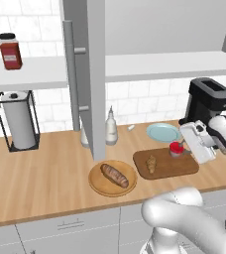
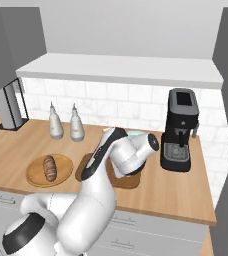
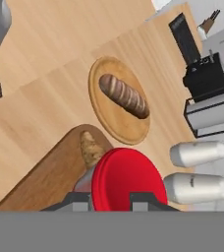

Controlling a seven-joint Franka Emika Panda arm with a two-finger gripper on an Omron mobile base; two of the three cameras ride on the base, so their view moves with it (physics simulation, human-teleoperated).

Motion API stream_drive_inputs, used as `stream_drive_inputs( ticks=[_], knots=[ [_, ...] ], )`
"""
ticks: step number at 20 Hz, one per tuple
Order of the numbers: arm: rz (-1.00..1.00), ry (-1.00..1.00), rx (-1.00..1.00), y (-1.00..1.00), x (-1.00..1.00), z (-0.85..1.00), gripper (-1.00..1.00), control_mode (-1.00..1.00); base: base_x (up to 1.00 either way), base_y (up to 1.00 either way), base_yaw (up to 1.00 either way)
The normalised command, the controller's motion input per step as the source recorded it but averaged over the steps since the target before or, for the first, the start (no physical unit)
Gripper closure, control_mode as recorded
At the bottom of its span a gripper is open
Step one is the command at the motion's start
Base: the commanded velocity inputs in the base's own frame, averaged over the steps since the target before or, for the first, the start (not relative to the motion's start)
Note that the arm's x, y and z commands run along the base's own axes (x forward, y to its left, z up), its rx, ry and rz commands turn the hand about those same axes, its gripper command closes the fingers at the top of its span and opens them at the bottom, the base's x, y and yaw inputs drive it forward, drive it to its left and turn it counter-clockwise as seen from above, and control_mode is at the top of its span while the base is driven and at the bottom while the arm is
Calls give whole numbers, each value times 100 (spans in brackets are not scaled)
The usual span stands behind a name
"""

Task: From the different types of pastries on the counter, select a croissant and place it on the cutting board. Then retrieve a jar of jam from the cabinet and place it alongside the croissant on the cutting board.

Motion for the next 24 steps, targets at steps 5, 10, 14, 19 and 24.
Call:
stream_drive_inputs(
  ticks=[5, 10, 14, 19, 24],
  knots=[
    [11, 0, 0, -7, 18, -44, 100, -100, 0, 0, 0],
    [0, 0, 0, 3, 20, -42, 100, -100, 0, 0, 0],
    [0, 0, 0, 0, 35, -39, 100, -100, 0, 0, 0],
    [0, 0, 0, 0, 30, -37, 100, -100, 0, 0, 0],
    [0, 0, 0, 2, 8, -28, 100, -100, 0, 0, 0]
  ],
)
